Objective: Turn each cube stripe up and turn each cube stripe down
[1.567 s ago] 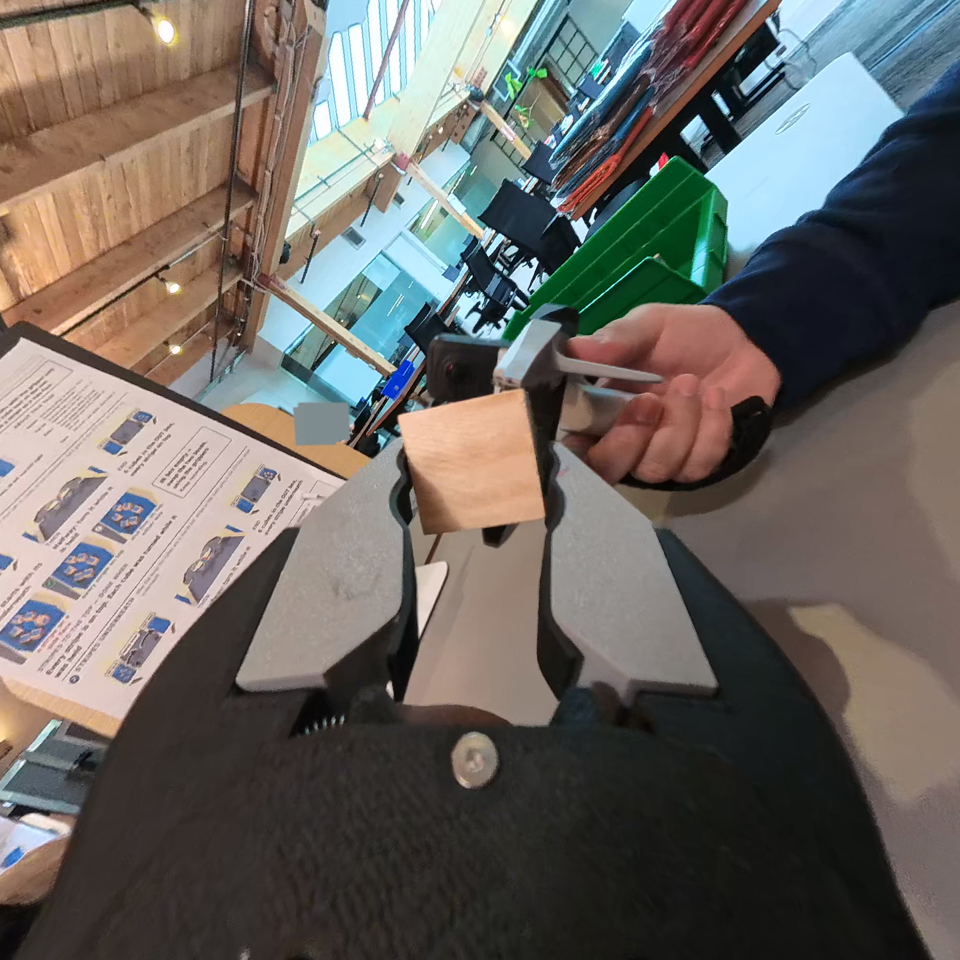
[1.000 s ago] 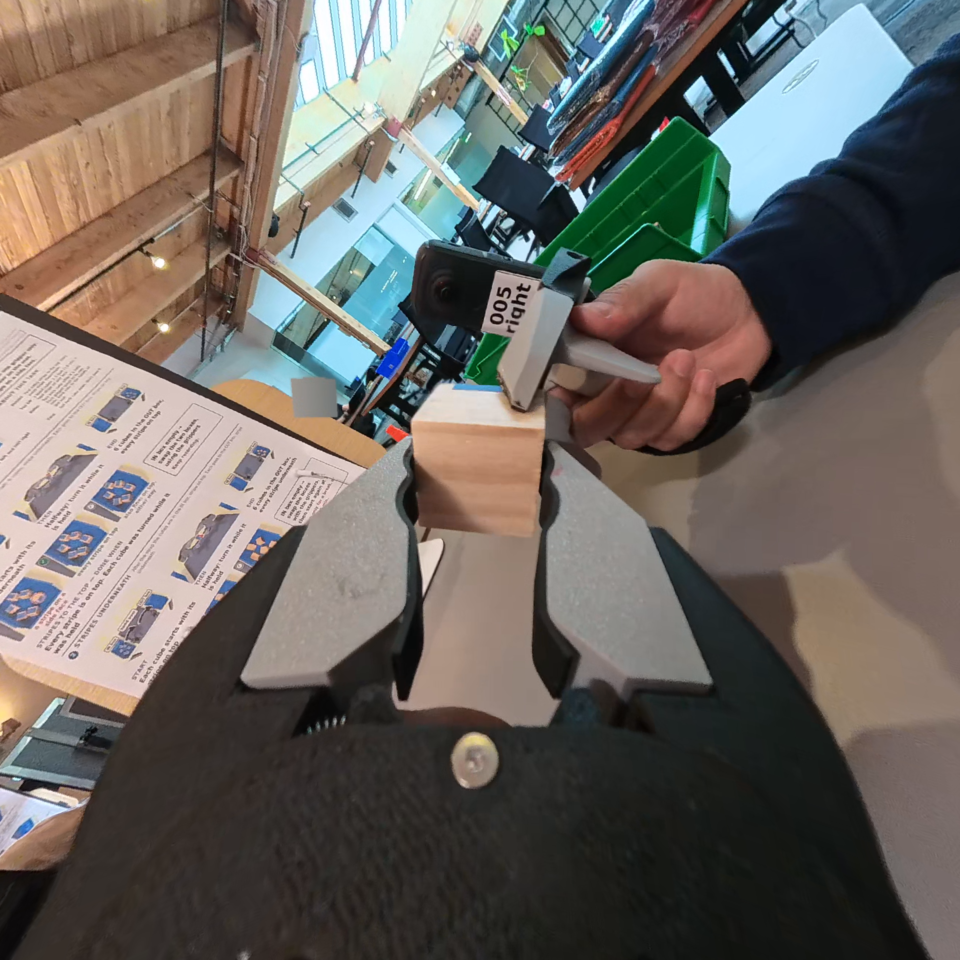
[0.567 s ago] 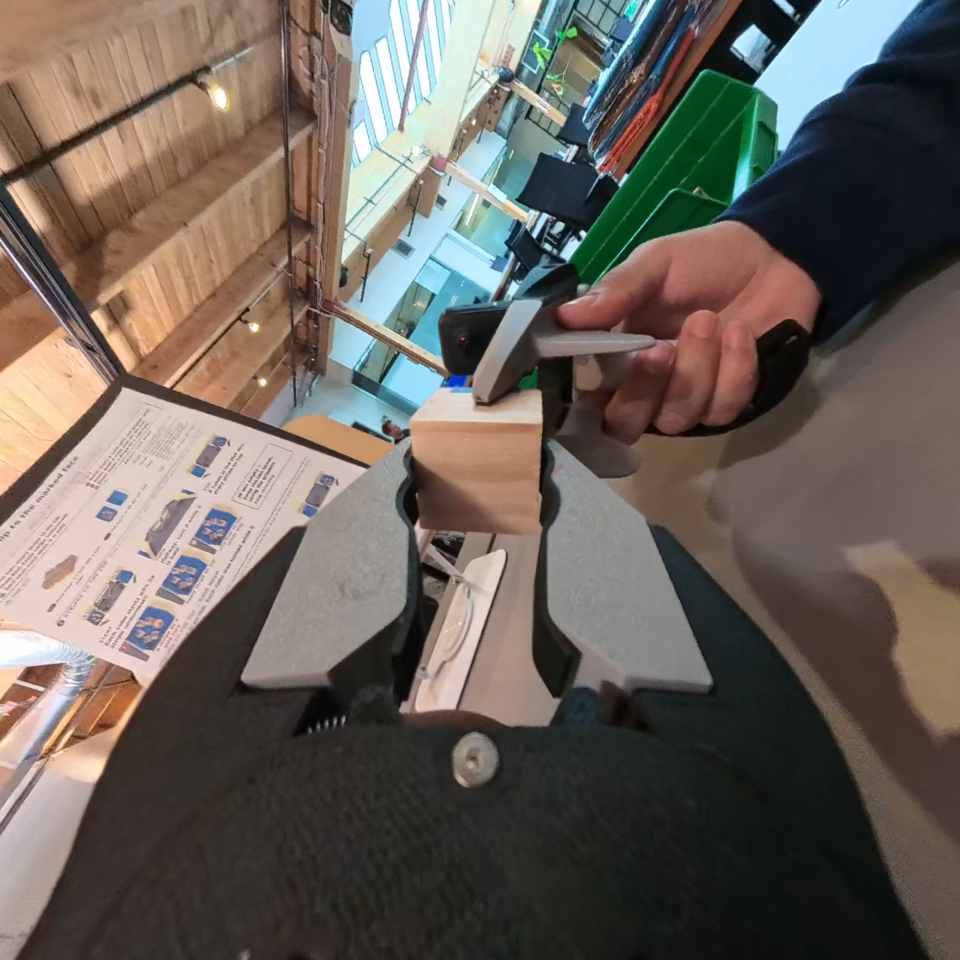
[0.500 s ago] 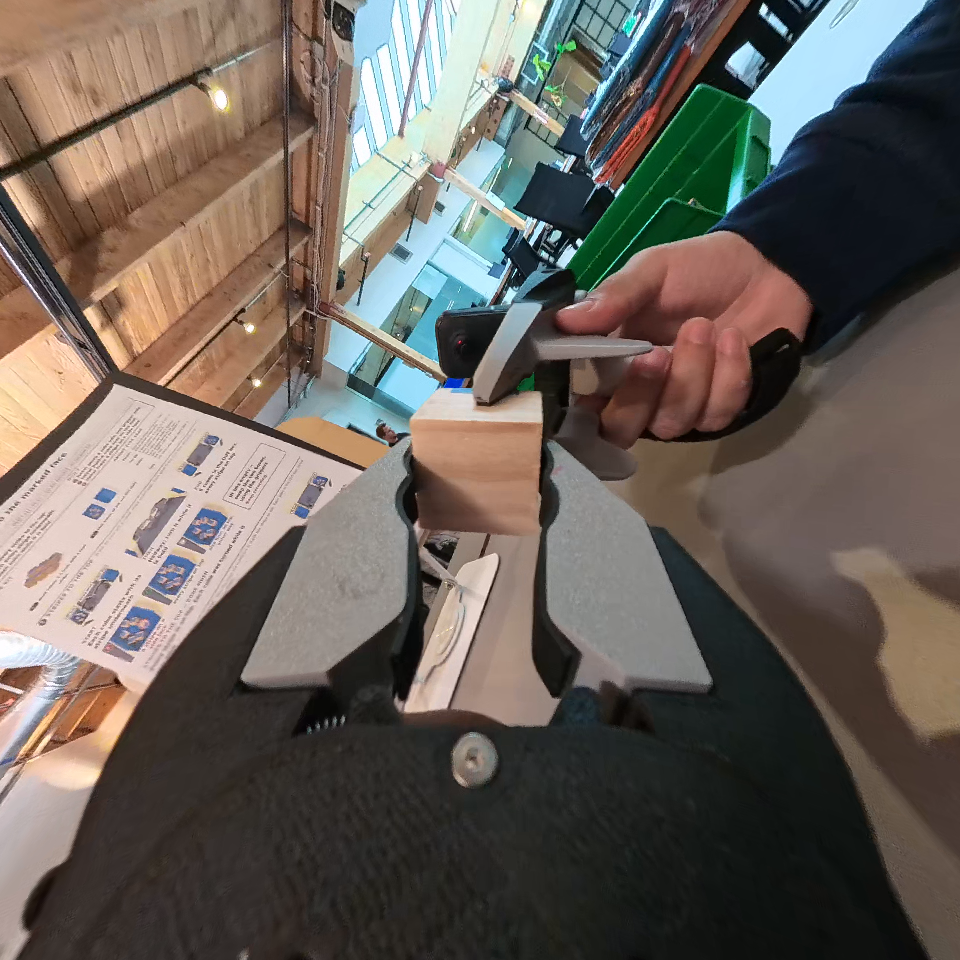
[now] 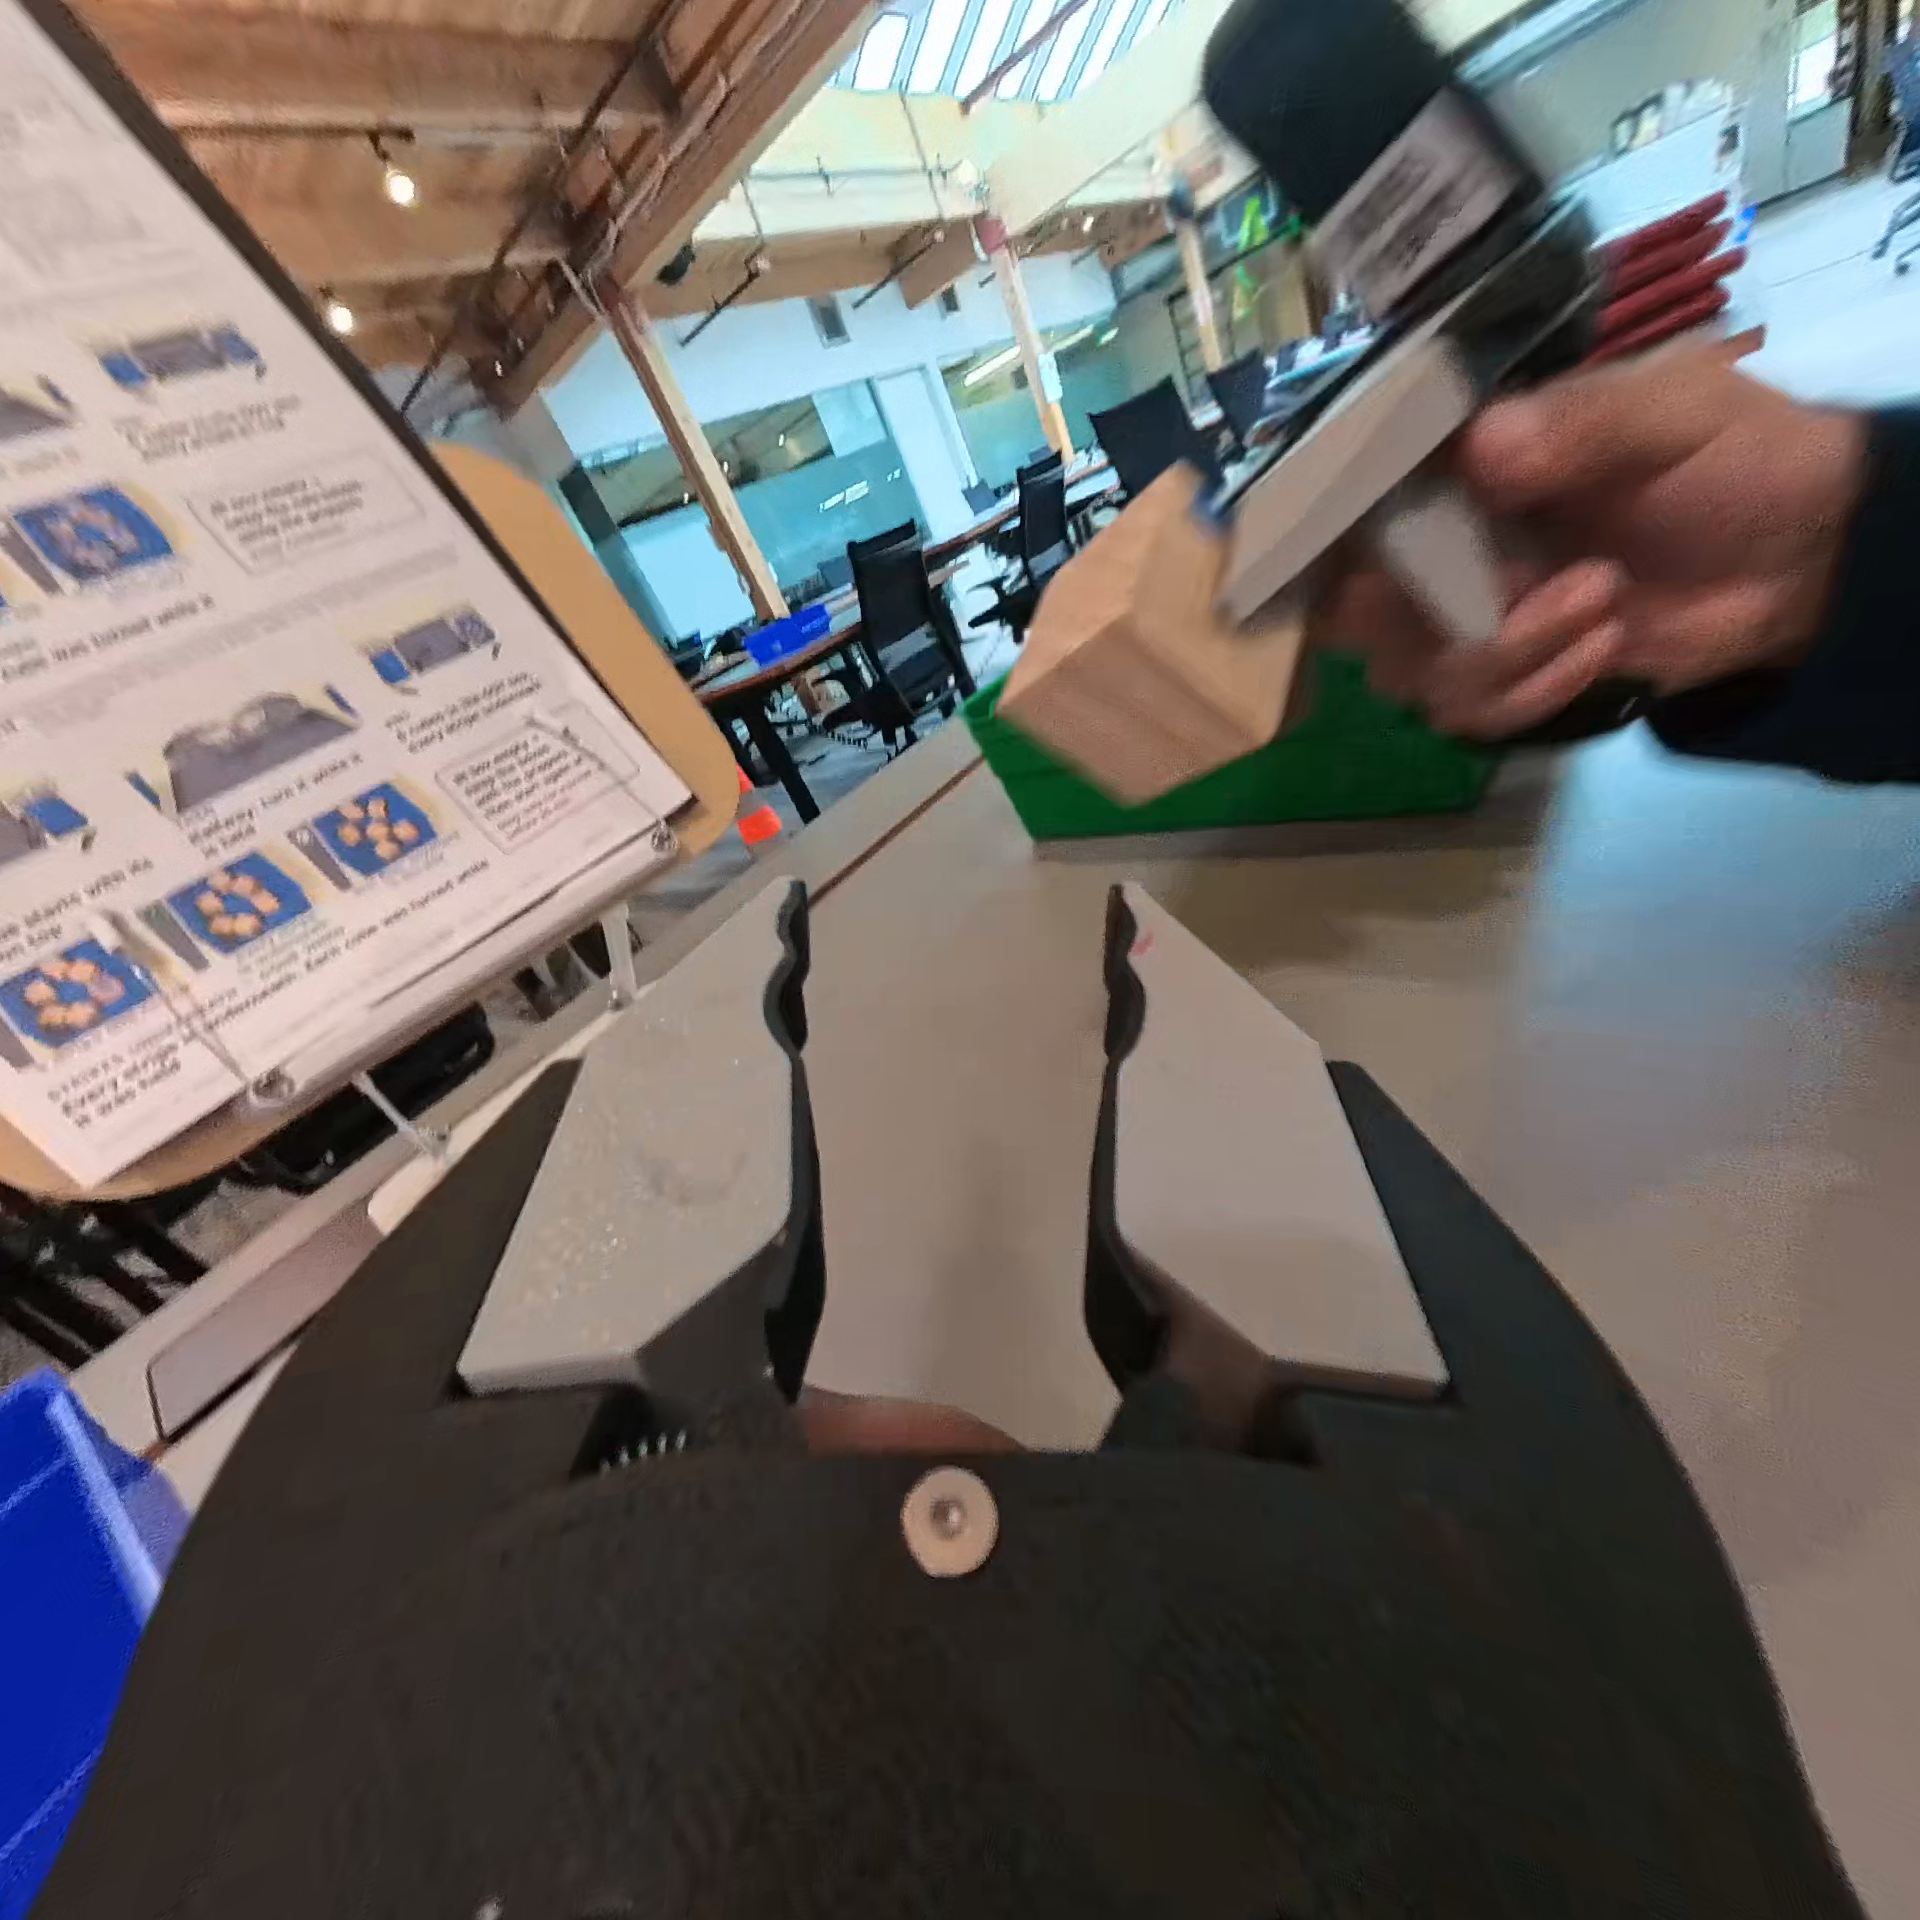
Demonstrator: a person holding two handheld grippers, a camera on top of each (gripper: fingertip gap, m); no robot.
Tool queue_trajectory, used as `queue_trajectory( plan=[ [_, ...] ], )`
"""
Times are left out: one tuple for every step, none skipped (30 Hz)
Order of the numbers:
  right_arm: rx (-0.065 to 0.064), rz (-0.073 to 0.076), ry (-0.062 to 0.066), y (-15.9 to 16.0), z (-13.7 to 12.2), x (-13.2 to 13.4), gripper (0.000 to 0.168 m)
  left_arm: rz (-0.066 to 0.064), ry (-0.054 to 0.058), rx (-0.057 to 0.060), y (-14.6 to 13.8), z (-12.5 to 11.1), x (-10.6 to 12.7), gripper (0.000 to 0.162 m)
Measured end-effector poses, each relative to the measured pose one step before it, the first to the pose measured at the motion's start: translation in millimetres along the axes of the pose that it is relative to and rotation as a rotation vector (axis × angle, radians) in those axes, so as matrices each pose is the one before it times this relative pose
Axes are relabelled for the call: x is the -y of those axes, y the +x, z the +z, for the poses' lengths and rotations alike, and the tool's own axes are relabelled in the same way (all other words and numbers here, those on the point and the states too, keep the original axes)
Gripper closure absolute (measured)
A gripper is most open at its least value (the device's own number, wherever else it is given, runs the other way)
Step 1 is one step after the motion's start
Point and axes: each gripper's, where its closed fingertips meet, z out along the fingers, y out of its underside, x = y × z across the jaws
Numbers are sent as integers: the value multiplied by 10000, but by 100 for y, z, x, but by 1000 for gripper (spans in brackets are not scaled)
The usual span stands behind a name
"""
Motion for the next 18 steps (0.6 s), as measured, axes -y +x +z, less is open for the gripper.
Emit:
queue_trajectory(
  plan=[
    [-1040, -583, -454, 296, -1639, 93, 128, -177, -278, 60, -394, 42, -631, 106],
    [-1160, -373, -438, 929, -1989, 83, 128, -223, -356, 63, -356, 114, -693, 106],
    [-1094, -141, -293, 1432, -2214, 103, 128, -252, -363, -8, -190, 174, -660, 106],
    [-851, 86, -239, 1692, -2225, -26, 128, -199, -326, -66, 15, 202, -515, 106],
    [-591, 299, -264, 1828, -2051, -276, 128, -96, -255, 6, 19, 191, -387, 106],
    [-617, 424, -270, 2232, -1801, -502, 128, 20, -212, 65, 20, 171, -354, 107],
    [-972, 343, -317, 2973, -1489, -760, 128, 124, -228, 70, 44, 172, -398, 107],
    [-1259, 161, -550, 3491, -981, -1212, 128, 163, -184, 48, 75, 146, -346, 107],
    [-1201, 79, -857, 3366, -315, -1775, 128, 104, -95, 27, 97, 120, -214, 107],
    [-1023, 117, -835, 2880, 315, -1823, 127, -9, -66, 1, 63, 100, -178, 107],
    [-720, 91, -678, 2055, 818, -1596, 127, -83, -53, -54, 91, 90, -155, 108],
    [-232, 44, -628, 943, 1130, -1459, 127, -111, -38, -59, 32, 88, -133, 107],
    [17, 59, -535, 320, 1257, -1259, 127, -108, -18, -39, -18, 56, -117, 107],
    [15, 41, -459, 192, 1233, -1058, 127, -74, 46, -82, 47, 28, -39, 106],
    [-101, 25, -432, 322, 1132, -905, 127, -57, 96, -93, 105, -7, 49, 105],
    [-272, -47, -344, 519, 1013, -684, 127, -85, 63, -5, 3, -6, -13, 104],
    [-281, -101, -284, 483, 868, -515, 127, -106, -2, 4, 34, 8, -117, 101],
    [-151, -72, -194, 256, 661, -357, 127, -113, -59, -38, 148, 7, -207, 99]
  ],
)
